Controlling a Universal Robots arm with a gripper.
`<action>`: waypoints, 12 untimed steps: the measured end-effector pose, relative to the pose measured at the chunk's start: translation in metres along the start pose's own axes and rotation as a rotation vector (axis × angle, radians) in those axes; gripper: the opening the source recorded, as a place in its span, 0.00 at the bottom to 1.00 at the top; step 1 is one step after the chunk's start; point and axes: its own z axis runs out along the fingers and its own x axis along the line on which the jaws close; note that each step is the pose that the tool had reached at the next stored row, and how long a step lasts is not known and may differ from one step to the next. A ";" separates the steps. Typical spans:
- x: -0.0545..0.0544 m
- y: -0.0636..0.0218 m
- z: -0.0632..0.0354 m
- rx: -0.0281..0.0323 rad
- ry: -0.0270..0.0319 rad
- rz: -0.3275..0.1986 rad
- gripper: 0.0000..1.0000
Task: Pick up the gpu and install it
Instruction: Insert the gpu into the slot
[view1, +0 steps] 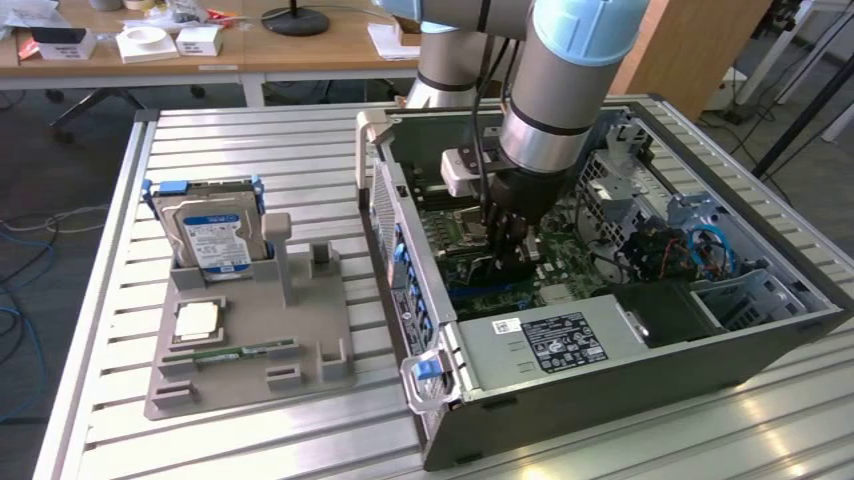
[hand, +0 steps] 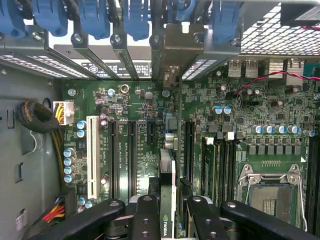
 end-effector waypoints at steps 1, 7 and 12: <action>0.000 0.0000 0.0003 0.0000 0.0000 0.000 0.26; 0.000 0.0000 0.0008 0.0000 -0.0002 0.000 0.26; 0.000 0.0000 0.0008 0.0001 -0.0002 0.000 0.26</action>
